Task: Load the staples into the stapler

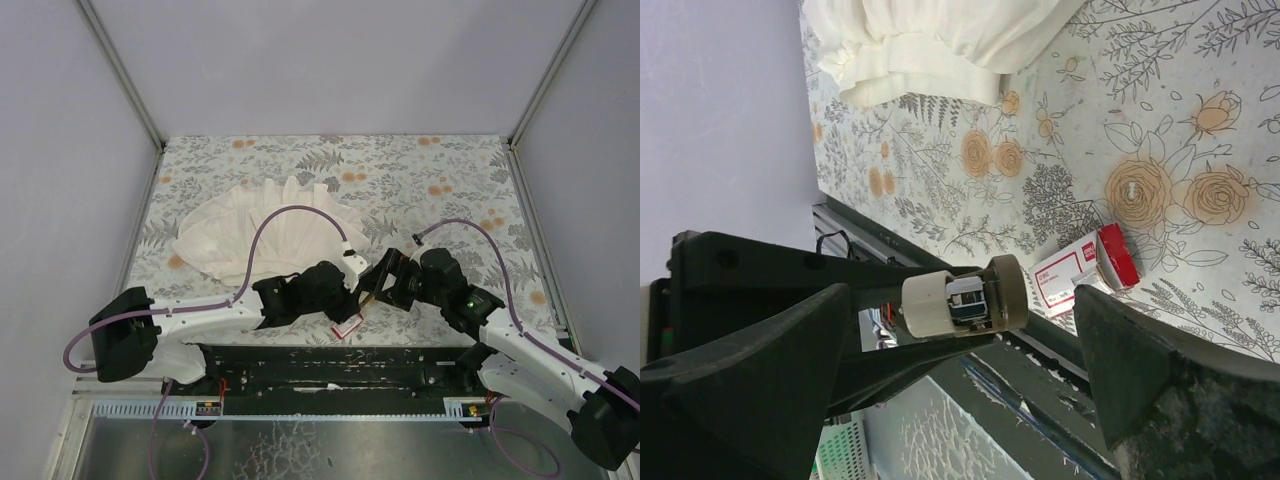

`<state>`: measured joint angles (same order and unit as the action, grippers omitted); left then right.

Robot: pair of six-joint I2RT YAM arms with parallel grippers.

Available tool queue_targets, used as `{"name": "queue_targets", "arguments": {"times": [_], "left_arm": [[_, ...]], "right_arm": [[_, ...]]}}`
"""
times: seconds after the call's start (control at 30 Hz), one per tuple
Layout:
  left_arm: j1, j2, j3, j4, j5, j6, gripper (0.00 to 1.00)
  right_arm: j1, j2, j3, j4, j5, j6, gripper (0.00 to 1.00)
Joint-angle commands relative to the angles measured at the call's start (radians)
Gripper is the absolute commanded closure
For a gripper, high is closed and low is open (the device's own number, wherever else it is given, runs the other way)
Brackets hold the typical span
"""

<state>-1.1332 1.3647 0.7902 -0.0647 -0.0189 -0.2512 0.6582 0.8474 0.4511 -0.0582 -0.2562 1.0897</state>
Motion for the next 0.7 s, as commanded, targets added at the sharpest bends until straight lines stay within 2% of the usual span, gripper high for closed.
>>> {"name": "queue_targets", "arguments": {"times": [0.0,0.27,0.47,0.67], "left_arm": [[-0.007,-0.015,0.02,0.059,-0.012,0.012,1.0],[-0.007,-0.023,0.014,0.076,0.012,0.012,1.0],[0.007,-0.105,-0.071,0.184,0.147,-0.009,1.0],[0.097,-0.193,-0.136,0.214,0.381,-0.085,1.0]], "right_arm": [[0.004,-0.037,0.0,0.031,0.001,0.011,0.01],[0.004,-0.037,-0.005,0.038,-0.01,0.012,0.0],[0.004,-0.068,0.042,-0.021,0.027,-0.027,0.01],[0.004,-0.137,0.143,-0.17,0.119,-0.1,0.01]]}}
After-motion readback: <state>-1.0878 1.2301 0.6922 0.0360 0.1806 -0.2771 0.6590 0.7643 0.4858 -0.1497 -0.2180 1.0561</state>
